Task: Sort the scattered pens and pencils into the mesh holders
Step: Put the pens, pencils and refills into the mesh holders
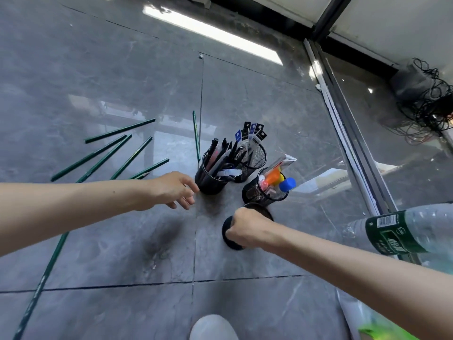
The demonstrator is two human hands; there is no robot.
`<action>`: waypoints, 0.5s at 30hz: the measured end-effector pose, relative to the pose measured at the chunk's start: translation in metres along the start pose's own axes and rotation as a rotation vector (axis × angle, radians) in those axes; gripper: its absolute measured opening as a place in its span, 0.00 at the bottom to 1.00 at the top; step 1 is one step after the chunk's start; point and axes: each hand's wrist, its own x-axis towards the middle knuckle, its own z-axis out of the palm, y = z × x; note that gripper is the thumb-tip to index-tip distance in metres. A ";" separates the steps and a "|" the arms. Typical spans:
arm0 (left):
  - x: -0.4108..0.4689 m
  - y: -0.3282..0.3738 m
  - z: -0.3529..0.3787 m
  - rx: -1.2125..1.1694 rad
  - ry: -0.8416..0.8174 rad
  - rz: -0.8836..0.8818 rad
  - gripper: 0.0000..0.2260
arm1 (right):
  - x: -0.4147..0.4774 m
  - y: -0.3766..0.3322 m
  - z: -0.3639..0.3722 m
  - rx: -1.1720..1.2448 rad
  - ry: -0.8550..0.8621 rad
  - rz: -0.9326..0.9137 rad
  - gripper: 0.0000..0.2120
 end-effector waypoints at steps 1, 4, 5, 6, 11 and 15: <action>-0.003 -0.001 -0.003 0.026 0.002 -0.005 0.10 | 0.000 -0.014 0.002 -0.014 -0.007 -0.036 0.10; -0.014 -0.005 -0.016 0.120 0.011 0.001 0.09 | -0.001 -0.053 0.006 -0.016 -0.047 -0.150 0.13; -0.018 -0.006 -0.022 0.155 0.008 0.002 0.08 | -0.002 -0.065 0.004 -0.028 -0.067 -0.201 0.13; -0.023 -0.009 -0.029 0.198 -0.001 -0.003 0.08 | -0.004 -0.078 0.002 -0.046 -0.092 -0.254 0.14; -0.055 -0.036 -0.072 0.468 0.002 -0.011 0.08 | -0.006 -0.119 -0.010 -0.094 -0.163 -0.527 0.09; -0.076 -0.068 -0.111 0.527 0.095 -0.060 0.08 | 0.005 -0.132 -0.024 -0.004 -0.239 -0.567 0.09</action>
